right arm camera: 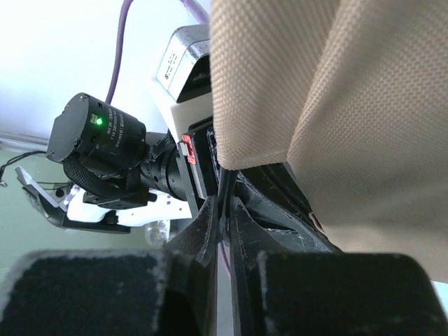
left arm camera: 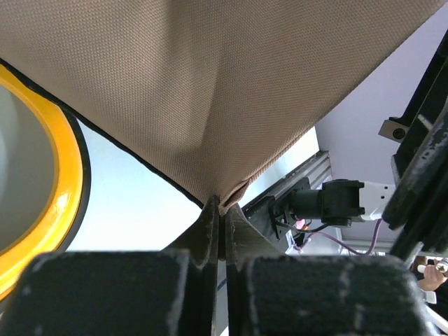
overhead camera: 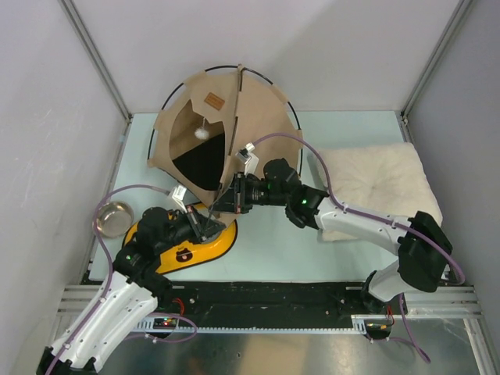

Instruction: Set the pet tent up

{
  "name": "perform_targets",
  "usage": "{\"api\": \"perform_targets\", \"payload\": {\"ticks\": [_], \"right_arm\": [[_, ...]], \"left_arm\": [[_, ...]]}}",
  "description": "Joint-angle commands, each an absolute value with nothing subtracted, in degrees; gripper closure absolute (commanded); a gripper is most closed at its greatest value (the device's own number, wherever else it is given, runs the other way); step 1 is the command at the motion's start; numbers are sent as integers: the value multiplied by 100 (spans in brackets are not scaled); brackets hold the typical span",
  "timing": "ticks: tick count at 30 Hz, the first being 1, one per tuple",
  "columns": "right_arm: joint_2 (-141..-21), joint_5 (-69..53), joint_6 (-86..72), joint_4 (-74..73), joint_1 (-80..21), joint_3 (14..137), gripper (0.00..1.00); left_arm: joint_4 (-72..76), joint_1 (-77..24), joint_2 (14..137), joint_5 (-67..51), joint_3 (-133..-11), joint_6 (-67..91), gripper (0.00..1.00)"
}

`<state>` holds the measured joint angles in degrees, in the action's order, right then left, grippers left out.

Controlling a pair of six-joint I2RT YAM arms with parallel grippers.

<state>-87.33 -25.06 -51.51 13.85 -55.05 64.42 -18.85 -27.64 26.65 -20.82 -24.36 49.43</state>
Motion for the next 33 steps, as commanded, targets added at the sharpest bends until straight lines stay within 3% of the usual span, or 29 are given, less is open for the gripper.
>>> {"api": "perform_targets", "payload": {"ticks": [1, 33], "right_arm": [[-8249, -1787, -4634, 1408, -5145, 6742, 100], [-8653, -1160, -4636, 1481, -5238, 6874, 100]], "left_arm": [[-2974, -2929, 2821, -2548, -2577, 4681, 100], [-3165, -2930, 2742, -2680, -2582, 4695, 100]]}}
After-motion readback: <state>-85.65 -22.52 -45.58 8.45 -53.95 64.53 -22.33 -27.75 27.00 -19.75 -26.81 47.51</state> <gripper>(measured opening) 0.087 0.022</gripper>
